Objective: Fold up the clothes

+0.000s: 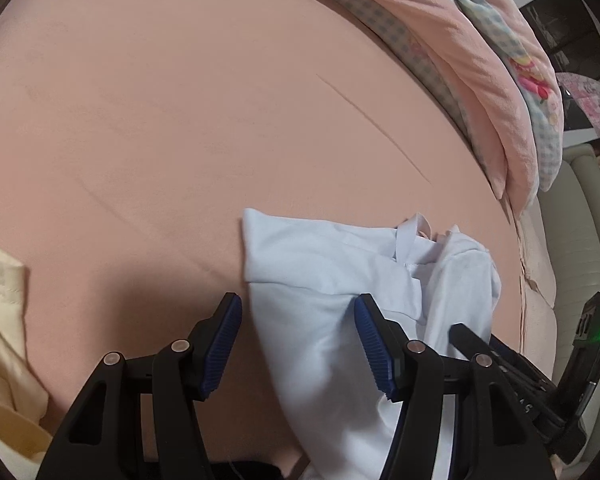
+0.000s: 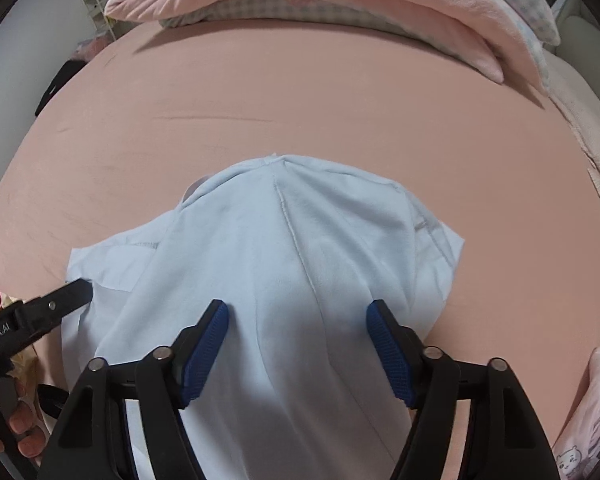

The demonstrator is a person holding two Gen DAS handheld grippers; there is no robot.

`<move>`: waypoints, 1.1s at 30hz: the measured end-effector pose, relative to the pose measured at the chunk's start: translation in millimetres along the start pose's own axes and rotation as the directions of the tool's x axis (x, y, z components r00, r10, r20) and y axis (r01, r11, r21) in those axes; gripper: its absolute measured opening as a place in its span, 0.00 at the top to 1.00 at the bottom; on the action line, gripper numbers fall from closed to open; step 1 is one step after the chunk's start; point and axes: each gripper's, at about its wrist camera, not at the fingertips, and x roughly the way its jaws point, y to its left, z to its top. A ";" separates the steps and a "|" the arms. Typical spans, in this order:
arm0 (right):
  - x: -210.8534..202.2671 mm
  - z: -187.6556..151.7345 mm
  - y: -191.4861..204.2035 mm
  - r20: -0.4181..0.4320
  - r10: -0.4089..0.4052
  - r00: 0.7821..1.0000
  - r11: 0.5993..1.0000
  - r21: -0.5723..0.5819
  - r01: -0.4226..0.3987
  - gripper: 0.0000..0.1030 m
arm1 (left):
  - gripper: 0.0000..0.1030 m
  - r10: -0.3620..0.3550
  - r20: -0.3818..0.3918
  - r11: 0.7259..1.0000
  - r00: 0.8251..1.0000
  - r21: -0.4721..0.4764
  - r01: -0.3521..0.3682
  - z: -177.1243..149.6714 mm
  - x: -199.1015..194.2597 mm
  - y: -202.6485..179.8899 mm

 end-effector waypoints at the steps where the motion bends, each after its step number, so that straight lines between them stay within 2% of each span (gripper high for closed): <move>1: 1.5 -0.8 1.1 -0.002 -0.004 1.000 1.000 -0.005 0.004 0.55 | 0.46 -0.004 0.002 1.000 1.000 0.011 0.004 -1.1 0.7 -3.4; 2: 3.0 -1.7 2.1 -0.005 -0.008 1.000 1.000 -0.010 0.008 0.68 | 0.46 -0.009 0.003 1.000 1.000 0.021 0.009 -2.5 0.9 -5.6; 3: 4.6 -2.5 3.2 -0.007 -0.012 1.000 1.000 -0.016 0.012 0.73 | 0.46 -0.015 0.003 0.999 1.000 0.032 0.015 -3.9 1.3 -8.2; 4: 6.1 -3.4 4.2 -0.009 -0.016 1.000 1.000 -0.021 0.015 0.83 | 0.46 -0.021 0.004 0.999 1.000 0.044 0.020 -5.6 1.9 -11.5; 6: 7.8 -5.0 6.1 -0.010 -0.024 1.000 0.999 -0.033 0.024 0.90 | 0.48 -0.031 0.015 0.997 0.999 0.064 0.030 -8.9 1.8 -16.8; 8: 0.7 -6.3 6.2 0.018 -0.039 0.999 0.998 -0.056 0.040 0.95 | 0.62 -0.036 0.035 0.995 0.999 0.096 0.032 -13.6 -1.0 -22.3; 10: -6.4 -7.6 6.4 0.045 -0.053 0.998 0.995 -0.079 0.057 0.97 | 0.78 -0.026 0.057 0.990 0.998 0.137 0.018 -16.9 -5.1 -30.1; 13: -17.5 -9.3 5.7 0.088 -0.073 0.993 0.991 -0.107 0.082 0.97 | 0.86 -0.040 0.080 0.984 0.996 0.179 0.025 -17.3 -12.8 -39.9; 22: -49.3 -9.9 -42.0 0.138 -0.078 0.987 0.997 0.036 0.073 0.97 | 0.89 -0.101 0.120 0.951 0.988 0.303 0.061 -7.0 -39.2 -83.2; 28: -65.1 -7.3 -72.7 0.153 -0.147 0.977 0.985 0.108 0.132 0.97 | 0.89 -0.079 0.149 0.916 0.986 0.400 0.013 -2.8 -47.6 -117.4; 33: -62.3 -6.4 -98.9 0.136 -0.178 0.975 0.973 0.174 0.154 0.97 | 0.89 -0.082 0.138 0.909 0.987 0.417 0.017 4.7 -39.8 -133.0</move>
